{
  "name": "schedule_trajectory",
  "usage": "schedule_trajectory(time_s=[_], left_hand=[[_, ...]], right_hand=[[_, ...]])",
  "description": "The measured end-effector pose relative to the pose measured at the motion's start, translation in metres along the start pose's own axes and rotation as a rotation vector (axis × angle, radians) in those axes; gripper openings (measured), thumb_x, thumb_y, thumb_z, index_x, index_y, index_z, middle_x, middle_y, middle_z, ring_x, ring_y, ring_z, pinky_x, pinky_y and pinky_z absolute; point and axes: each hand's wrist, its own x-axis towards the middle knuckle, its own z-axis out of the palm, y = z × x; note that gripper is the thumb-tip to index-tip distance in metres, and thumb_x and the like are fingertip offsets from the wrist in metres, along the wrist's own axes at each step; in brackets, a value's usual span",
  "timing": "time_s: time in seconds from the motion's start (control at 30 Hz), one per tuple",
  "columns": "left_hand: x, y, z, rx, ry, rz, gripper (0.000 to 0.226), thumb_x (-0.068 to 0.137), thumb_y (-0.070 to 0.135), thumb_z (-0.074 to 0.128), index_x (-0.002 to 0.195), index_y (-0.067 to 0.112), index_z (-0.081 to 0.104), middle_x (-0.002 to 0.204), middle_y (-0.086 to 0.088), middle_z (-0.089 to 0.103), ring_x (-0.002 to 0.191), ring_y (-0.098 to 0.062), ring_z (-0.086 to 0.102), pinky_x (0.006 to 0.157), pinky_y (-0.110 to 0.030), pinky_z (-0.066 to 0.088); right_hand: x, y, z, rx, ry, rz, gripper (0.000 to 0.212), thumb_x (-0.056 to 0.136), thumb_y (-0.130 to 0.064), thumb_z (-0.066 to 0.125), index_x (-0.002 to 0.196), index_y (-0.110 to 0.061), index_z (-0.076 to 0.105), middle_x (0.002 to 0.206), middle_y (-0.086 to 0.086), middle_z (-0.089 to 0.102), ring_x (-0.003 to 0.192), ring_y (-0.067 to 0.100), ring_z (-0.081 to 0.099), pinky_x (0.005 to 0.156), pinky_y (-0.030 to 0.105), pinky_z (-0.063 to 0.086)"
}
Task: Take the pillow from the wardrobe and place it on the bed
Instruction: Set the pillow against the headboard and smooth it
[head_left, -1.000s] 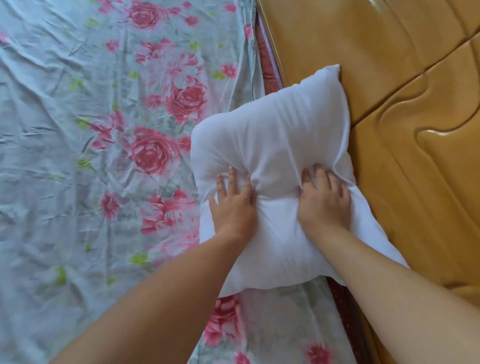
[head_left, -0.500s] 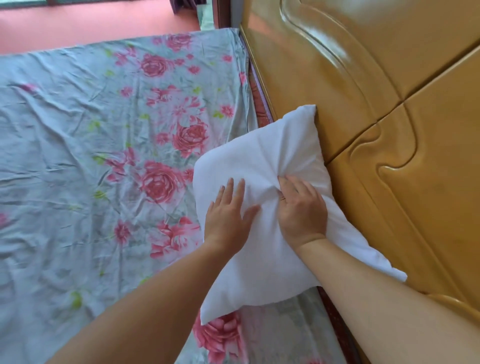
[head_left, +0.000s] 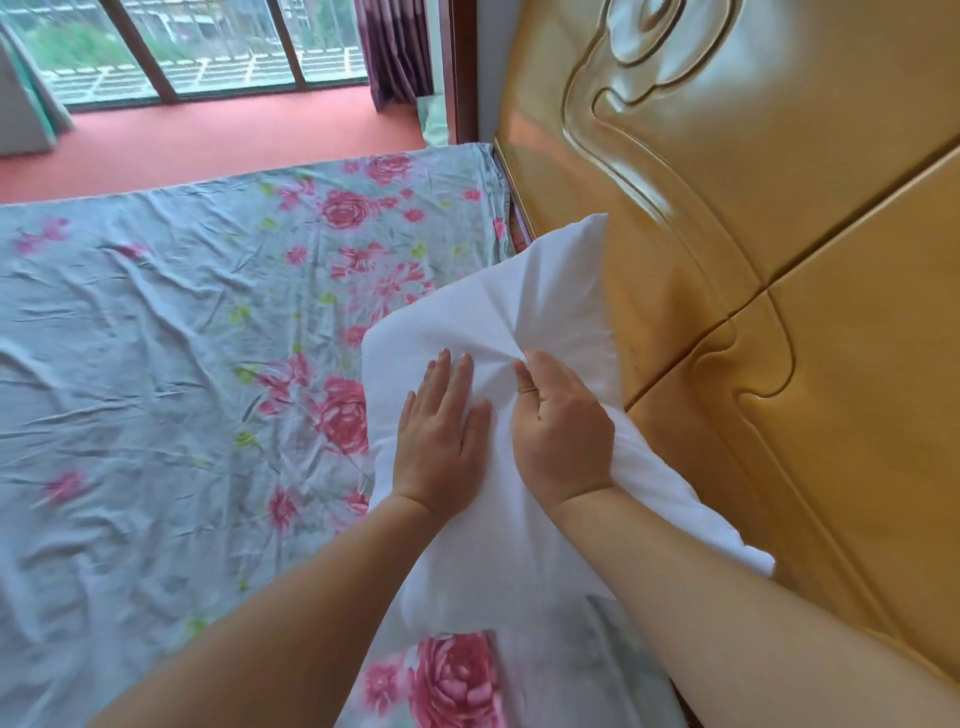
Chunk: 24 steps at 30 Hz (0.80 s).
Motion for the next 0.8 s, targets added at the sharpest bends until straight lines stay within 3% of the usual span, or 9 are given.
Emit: schedule_trajectory(time_s=[0.13, 0.23, 0.37, 0.5, 0.57, 0.63, 0.7, 0.8], left_hand=[[0.009, -0.001, -0.01, 0.071, -0.001, 0.014, 0.056, 0.095, 0.045, 0.032, 0.146, 0.022, 0.038, 0.157, -0.006, 0.03, 0.146, -0.023, 0.02, 0.114, -0.041, 0.012], [0.001, -0.013, 0.004, 0.123, -0.086, -0.018, 0.054, 0.096, 0.046, 0.034, 0.147, 0.026, 0.036, 0.158, -0.002, 0.027, 0.147, -0.021, 0.016, 0.115, -0.044, 0.011], [-0.024, -0.035, 0.041, 0.22, -0.33, -0.193, 0.058, 0.095, 0.055, 0.031, 0.149, 0.037, 0.022, 0.163, 0.004, 0.011, 0.149, -0.019, 0.002, 0.115, -0.05, 0.004], [-0.034, -0.059, 0.076, 0.328, -0.61, -0.33, 0.075, 0.089, 0.064, 0.036, 0.15, 0.042, -0.001, 0.163, 0.005, -0.013, 0.149, -0.024, -0.007, 0.111, -0.06, 0.008], [-0.037, -0.069, 0.09, 0.381, -0.692, -0.332, 0.08, 0.086, 0.065, 0.037, 0.148, 0.043, -0.008, 0.162, 0.005, -0.02, 0.148, -0.026, -0.012, 0.11, -0.064, 0.009], [-0.04, -0.078, 0.101, 0.413, -0.72, -0.319, 0.083, 0.084, 0.067, 0.036, 0.147, 0.043, -0.012, 0.161, 0.004, -0.022, 0.147, -0.026, -0.014, 0.11, -0.065, 0.009], [-0.044, -0.088, 0.109, 0.438, -0.724, -0.301, 0.083, 0.083, 0.07, 0.032, 0.145, 0.044, -0.017, 0.161, 0.004, -0.024, 0.147, -0.026, -0.016, 0.11, -0.066, 0.008], [-0.05, -0.101, 0.119, 0.474, -0.724, -0.278, 0.084, 0.08, 0.074, 0.026, 0.142, 0.047, -0.024, 0.159, 0.005, -0.028, 0.146, -0.025, -0.019, 0.11, -0.067, 0.005]], right_hand=[[0.002, 0.01, 0.001, -0.015, -0.029, -0.026, 0.022, 0.093, -0.018, 0.052, 0.099, -0.007, 0.07, 0.084, 0.009, 0.072, 0.075, 0.033, 0.067, 0.058, 0.034, 0.05], [-0.007, 0.038, 0.007, -0.07, -0.11, 0.002, 0.02, 0.096, -0.016, 0.052, 0.101, -0.008, 0.07, 0.086, 0.01, 0.071, 0.076, 0.036, 0.065, 0.058, 0.032, 0.043], [-0.024, 0.084, 0.017, -0.202, -0.269, 0.104, 0.018, 0.099, -0.02, 0.048, 0.097, -0.013, 0.065, 0.087, 0.006, 0.067, 0.081, 0.034, 0.06, 0.058, 0.031, 0.037], [-0.042, 0.132, 0.023, -0.299, -0.364, 0.262, 0.021, 0.1, -0.026, 0.042, 0.094, -0.016, 0.06, 0.09, 0.004, 0.064, 0.087, 0.033, 0.056, 0.058, 0.032, 0.033], [-0.057, 0.151, 0.03, -0.387, -0.513, 0.253, 0.024, 0.1, -0.032, 0.039, 0.103, -0.019, 0.059, 0.104, 0.002, 0.062, 0.098, 0.03, 0.053, 0.066, 0.035, 0.036], [-0.075, 0.166, 0.04, -0.524, -0.683, 0.221, 0.038, 0.099, -0.042, 0.035, 0.129, -0.023, 0.05, 0.133, 0.001, 0.052, 0.123, 0.027, 0.045, 0.092, 0.039, 0.038], [-0.091, 0.176, 0.05, -0.59, -0.772, 0.242, 0.055, 0.099, -0.051, 0.029, 0.147, -0.025, 0.029, 0.155, 0.001, 0.03, 0.142, 0.026, 0.025, 0.113, 0.043, 0.02], [-0.107, 0.189, 0.061, -0.59, -0.777, 0.27, 0.063, 0.098, -0.054, 0.023, 0.153, -0.024, 0.015, 0.161, 0.002, 0.017, 0.147, 0.026, 0.013, 0.117, 0.045, 0.01]])
